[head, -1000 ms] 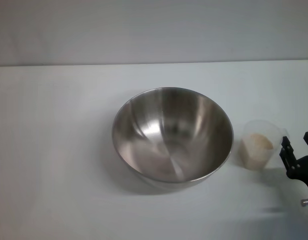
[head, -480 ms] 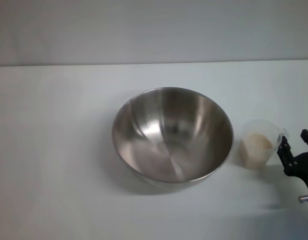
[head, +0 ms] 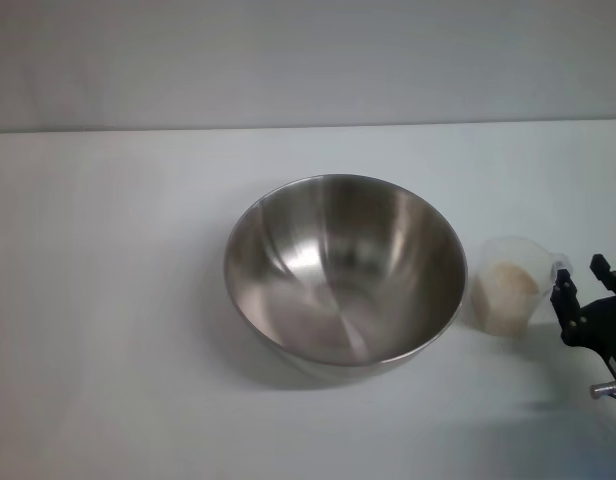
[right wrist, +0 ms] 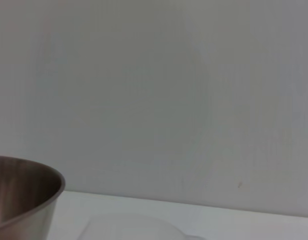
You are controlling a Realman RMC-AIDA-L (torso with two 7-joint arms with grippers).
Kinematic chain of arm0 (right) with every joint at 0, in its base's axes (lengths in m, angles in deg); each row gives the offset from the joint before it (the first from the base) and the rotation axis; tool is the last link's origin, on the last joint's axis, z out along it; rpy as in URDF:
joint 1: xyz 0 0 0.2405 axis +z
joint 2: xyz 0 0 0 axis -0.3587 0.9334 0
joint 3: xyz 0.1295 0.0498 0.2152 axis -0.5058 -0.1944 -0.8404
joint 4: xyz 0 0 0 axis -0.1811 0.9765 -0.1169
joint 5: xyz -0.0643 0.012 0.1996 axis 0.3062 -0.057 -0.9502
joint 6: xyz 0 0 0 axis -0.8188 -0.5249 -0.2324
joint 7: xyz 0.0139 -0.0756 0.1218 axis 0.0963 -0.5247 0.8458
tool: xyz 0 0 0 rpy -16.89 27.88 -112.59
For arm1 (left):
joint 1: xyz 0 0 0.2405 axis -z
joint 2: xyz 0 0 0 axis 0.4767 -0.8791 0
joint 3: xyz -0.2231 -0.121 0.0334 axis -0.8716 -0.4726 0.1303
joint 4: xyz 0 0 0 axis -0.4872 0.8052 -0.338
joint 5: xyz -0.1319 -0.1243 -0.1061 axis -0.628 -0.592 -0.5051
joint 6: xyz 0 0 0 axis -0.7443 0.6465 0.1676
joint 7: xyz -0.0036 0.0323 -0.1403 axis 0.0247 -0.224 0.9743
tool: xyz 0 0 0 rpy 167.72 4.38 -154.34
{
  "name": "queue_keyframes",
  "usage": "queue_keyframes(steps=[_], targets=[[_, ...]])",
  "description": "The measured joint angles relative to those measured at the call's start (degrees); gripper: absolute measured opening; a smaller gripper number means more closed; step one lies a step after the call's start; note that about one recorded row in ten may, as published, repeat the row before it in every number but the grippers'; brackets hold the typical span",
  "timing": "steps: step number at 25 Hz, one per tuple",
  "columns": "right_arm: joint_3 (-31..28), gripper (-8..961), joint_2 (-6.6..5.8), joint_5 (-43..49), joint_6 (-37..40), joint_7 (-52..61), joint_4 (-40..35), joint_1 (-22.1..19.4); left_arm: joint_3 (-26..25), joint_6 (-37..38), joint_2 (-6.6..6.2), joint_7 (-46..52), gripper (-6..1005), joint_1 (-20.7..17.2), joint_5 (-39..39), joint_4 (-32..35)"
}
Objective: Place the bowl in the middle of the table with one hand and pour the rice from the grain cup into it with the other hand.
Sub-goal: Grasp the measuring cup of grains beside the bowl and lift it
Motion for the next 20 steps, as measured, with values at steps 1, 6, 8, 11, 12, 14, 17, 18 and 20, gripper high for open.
queue_keyframes(steps=[1, 6, 8, 11, 12, 14, 17, 18, 20], targets=[[0.0, 491, 0.01, 0.0, -0.1, 0.0, 0.0, 0.0, 0.0, 0.0, 0.0, 0.0, 759, 0.0, 0.0, 0.0], [0.1, 386, 0.04, 0.1, -0.2, 0.0, 0.0, 0.2, 0.0, 0.0, 0.0, 0.0, 759, 0.1, 0.0, 0.0], [0.2, 343, 0.05, 0.1, -0.2, 0.0, 0.0, 0.2, 0.0, 0.0, 0.0, 0.0, 759, 0.2, 0.0, 0.0], [0.6, 280, 0.07, 0.1, -0.2, -0.1, 0.0, 0.2, -0.1, 0.0, -0.05, 0.0, 759, 0.2, 0.0, -0.1], [0.7, 259, 0.08, 0.1, -0.2, -0.1, 0.0, 0.2, -0.1, 0.0, -0.05, 0.0, 759, 0.2, 0.0, -0.1], [0.7, 260, 0.13, 0.1, -0.2, -0.1, 0.1, 0.2, -0.1, 0.1, -0.07, 0.0, 759, 0.2, 0.0, -0.1], [0.9, 261, 0.15, 0.1, -0.2, -0.1, 0.1, 0.2, -0.1, 0.7, -0.08, 0.0, 759, 0.2, 0.0, -0.1], [1.1, 245, 0.15, 0.1, -0.2, -0.1, 0.1, 0.2, -0.1, 0.9, -0.09, 0.0, 759, 0.2, 0.0, -0.1], [1.5, 212, 0.16, 0.1, -0.2, -0.1, 0.1, 0.3, -0.1, 1.2, -0.09, 0.0, 759, 0.1, 0.0, -0.1]])
